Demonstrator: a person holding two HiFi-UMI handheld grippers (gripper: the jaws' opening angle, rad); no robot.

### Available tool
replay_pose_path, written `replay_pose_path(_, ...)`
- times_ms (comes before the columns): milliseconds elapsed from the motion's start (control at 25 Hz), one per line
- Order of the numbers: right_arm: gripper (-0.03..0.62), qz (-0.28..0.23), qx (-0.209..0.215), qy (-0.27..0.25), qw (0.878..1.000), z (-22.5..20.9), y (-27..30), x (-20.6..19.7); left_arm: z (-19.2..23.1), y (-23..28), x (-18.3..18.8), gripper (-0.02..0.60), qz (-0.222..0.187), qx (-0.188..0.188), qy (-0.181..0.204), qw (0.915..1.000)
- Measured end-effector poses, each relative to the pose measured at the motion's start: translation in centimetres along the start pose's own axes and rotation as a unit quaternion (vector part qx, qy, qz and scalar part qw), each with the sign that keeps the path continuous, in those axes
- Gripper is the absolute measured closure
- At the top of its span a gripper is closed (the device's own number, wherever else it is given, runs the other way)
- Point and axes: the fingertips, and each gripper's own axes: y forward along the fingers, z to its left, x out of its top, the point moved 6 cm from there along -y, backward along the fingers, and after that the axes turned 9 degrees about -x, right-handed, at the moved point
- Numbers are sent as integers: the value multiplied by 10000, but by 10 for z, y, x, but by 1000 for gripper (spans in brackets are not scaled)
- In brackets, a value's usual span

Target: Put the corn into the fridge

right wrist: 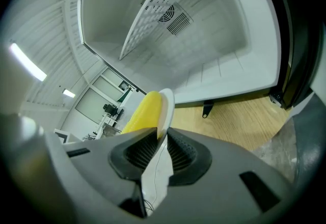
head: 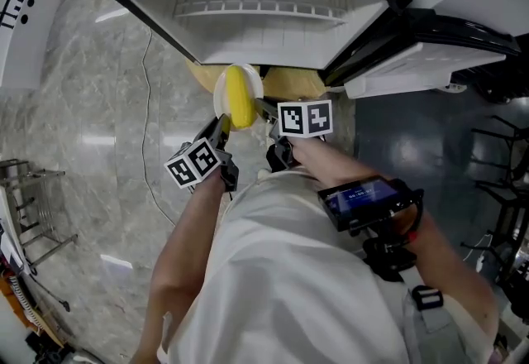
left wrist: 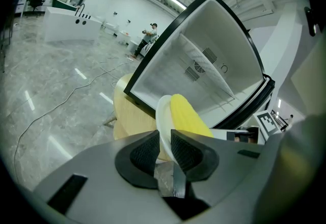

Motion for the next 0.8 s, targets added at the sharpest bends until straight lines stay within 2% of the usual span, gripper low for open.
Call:
replay_pose_path(520, 542, 11, -70, 113, 9999, -23, 20, 23, 9, 36, 15, 512, 153, 107, -25, 9998)
replay_pose_path(800, 542, -38, -40, 43, 10000, -35, 32, 33, 14, 56, 22, 512, 200, 180, 103, 9996)
